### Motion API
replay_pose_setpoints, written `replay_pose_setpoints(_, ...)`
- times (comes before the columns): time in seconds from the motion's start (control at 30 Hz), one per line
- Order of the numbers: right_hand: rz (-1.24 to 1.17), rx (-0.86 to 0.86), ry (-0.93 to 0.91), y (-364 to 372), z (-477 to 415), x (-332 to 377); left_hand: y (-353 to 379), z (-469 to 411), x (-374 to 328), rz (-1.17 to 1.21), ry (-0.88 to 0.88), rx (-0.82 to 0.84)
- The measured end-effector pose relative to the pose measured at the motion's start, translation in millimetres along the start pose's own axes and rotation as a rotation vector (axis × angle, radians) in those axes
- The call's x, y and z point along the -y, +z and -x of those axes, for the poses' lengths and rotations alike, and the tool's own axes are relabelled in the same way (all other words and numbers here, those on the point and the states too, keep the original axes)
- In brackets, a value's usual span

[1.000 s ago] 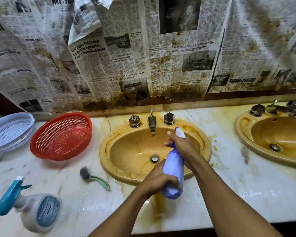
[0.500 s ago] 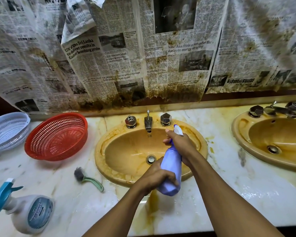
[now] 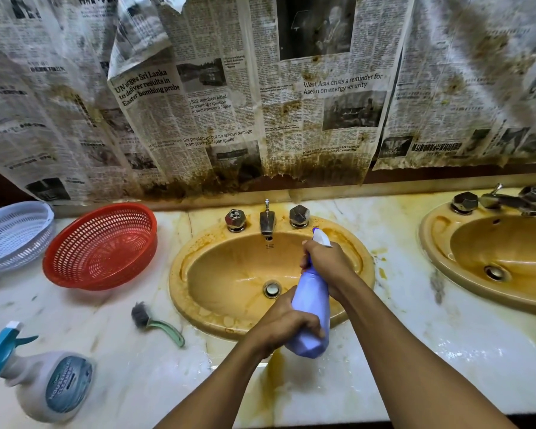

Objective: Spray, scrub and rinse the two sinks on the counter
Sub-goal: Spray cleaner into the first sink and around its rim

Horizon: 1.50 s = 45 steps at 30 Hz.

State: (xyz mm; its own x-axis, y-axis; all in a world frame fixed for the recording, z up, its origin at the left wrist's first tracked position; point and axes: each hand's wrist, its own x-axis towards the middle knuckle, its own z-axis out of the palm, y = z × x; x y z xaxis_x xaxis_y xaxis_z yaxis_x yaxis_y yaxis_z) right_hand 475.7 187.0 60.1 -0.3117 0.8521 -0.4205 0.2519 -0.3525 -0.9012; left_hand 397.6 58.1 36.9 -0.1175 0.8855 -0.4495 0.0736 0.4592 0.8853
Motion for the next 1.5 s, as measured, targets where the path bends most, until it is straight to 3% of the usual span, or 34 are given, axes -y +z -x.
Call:
replay_pose_setpoints(0.2,-0.08,0.133,-0.022,-1.9,-0.8,0.6,-1.0,1.1,1.6,0.02,-0.001,-0.029)
replay_pose_setpoints(0.53,0.008,0.033,0.015,2.1,3.5,-9.0,8.9,7.5,8.0,0.012,-0.021,-0.022)
replay_pose_setpoints(0.7,-0.109,0.085,0.0,-1.8,6.6,-15.3,5.0,10.9,9.7,-0.007,-0.04,-0.018)
replay_pose_setpoints(1.0,-0.017,-0.107,0.083,-1.8,14.5,-23.0,8.5,18.6,10.0,-0.028,-0.067,0.062)
replay_pose_setpoints(1.2,-0.071,0.043,0.032,8.5,20.6,-24.2,-3.9,25.6,16.5,-0.021,-0.074,0.026)
replay_pose_setpoints(1.37,0.067,-0.007,0.048,32.9,25.9,-17.5,-13.3,36.6,20.3,0.01,-0.059,-0.033)
replay_pose_setpoints(1.5,-0.084,0.089,-0.038,44.7,28.4,-18.3,-27.3,41.4,23.8,0.013,-0.066,-0.069)
